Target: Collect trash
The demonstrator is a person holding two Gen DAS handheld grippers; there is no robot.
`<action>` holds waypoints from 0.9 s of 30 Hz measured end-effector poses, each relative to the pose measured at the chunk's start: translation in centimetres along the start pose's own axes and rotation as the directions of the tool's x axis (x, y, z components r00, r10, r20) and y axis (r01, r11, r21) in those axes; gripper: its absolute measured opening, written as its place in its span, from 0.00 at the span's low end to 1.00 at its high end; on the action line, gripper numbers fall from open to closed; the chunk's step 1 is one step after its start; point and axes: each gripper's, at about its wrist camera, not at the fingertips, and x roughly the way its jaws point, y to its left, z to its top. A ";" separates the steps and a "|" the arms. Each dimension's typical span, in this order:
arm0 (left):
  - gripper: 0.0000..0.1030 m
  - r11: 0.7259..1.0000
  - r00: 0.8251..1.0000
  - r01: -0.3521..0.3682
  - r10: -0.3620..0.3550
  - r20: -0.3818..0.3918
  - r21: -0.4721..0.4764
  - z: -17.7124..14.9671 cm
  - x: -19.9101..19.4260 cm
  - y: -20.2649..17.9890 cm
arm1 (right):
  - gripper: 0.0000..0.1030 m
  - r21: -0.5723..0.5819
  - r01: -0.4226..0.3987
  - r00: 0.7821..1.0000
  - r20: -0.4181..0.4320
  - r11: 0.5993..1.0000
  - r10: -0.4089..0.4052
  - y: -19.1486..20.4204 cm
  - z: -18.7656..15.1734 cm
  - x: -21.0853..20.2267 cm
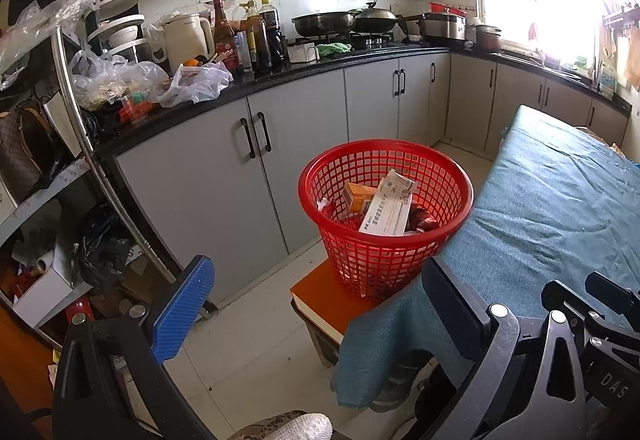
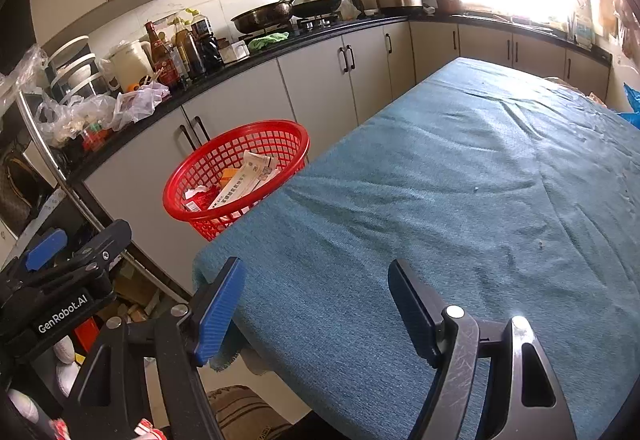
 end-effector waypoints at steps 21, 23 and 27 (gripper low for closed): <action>1.00 1.000 1.000 0.011 -0.011 -0.021 -0.001 -0.2 0.9 0.0 | 0.78 -0.007 0.001 1.000 -0.014 1.000 -0.001 0.4 -0.3 0.6; 1.00 1.000 1.000 0.013 -0.013 -0.022 -0.003 -0.2 0.9 0.1 | 0.78 -0.009 0.002 1.000 -0.014 1.000 -0.002 0.5 -0.3 0.6; 1.00 1.000 0.999 0.017 -0.017 -0.027 -0.005 -0.4 1.0 0.1 | 0.78 -0.014 0.008 1.000 -0.013 1.000 -0.008 0.6 -0.4 0.7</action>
